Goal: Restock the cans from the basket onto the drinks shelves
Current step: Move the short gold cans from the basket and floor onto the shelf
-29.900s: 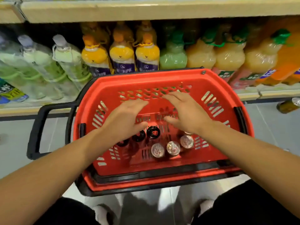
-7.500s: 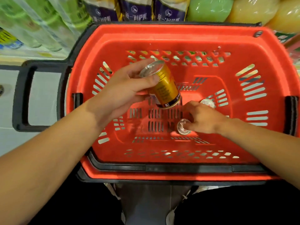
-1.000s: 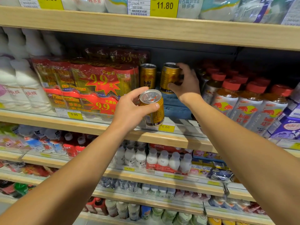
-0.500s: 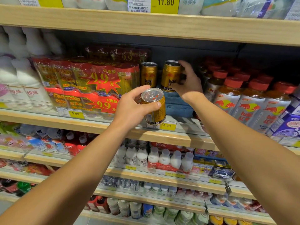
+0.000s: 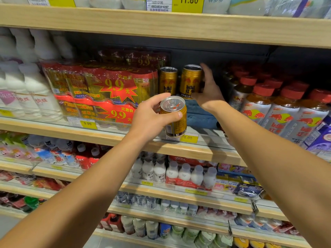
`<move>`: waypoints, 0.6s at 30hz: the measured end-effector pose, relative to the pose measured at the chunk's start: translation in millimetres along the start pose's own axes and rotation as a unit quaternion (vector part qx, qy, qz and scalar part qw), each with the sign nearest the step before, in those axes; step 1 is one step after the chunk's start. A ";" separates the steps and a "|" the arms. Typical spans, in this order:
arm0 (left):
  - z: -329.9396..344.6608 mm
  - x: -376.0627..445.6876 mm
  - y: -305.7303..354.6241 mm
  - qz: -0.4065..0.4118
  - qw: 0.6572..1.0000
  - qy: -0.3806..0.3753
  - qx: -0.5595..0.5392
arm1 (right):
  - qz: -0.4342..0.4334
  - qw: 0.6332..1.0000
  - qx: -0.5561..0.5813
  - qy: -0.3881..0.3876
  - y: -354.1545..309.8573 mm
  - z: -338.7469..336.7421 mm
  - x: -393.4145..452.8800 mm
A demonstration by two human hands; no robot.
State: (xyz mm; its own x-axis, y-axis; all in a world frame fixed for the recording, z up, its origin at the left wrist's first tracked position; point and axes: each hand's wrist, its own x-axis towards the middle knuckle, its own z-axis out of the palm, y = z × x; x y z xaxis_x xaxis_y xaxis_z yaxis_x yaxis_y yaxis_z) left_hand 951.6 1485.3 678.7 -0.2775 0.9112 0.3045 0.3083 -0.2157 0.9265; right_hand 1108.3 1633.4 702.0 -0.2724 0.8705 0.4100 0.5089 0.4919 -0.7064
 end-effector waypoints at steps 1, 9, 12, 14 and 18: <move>-0.6 0.0 0.1 0.000 1.000 0.000 0.000 | 0.003 1.000 -0.001 -0.002 -0.4 0.4 1.0; -3.0 -0.5 1.3 -0.001 1.000 0.002 0.000 | 0.007 1.000 -0.015 -0.005 -1.6 3.1 2.4; -1.9 0.1 0.5 -0.001 1.000 0.001 -0.001 | 0.009 1.000 -0.026 -0.009 -1.8 3.1 3.5; -1.5 0.2 0.2 -0.003 1.000 0.000 -0.003 | 0.013 0.999 -0.037 -0.013 -2.8 2.3 3.1; -0.6 -0.3 0.9 -0.004 1.000 -0.001 -0.004 | 0.019 0.998 -0.058 -0.017 -4.8 1.0 2.8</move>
State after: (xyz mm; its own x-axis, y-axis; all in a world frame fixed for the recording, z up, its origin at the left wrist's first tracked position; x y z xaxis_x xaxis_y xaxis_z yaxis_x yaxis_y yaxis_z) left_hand 951.4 1484.5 679.6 -0.2785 0.9135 0.2966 0.2995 -0.2108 0.9305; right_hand 1104.3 1633.5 706.0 -0.2776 0.8896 0.3627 0.6095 0.4549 -0.6493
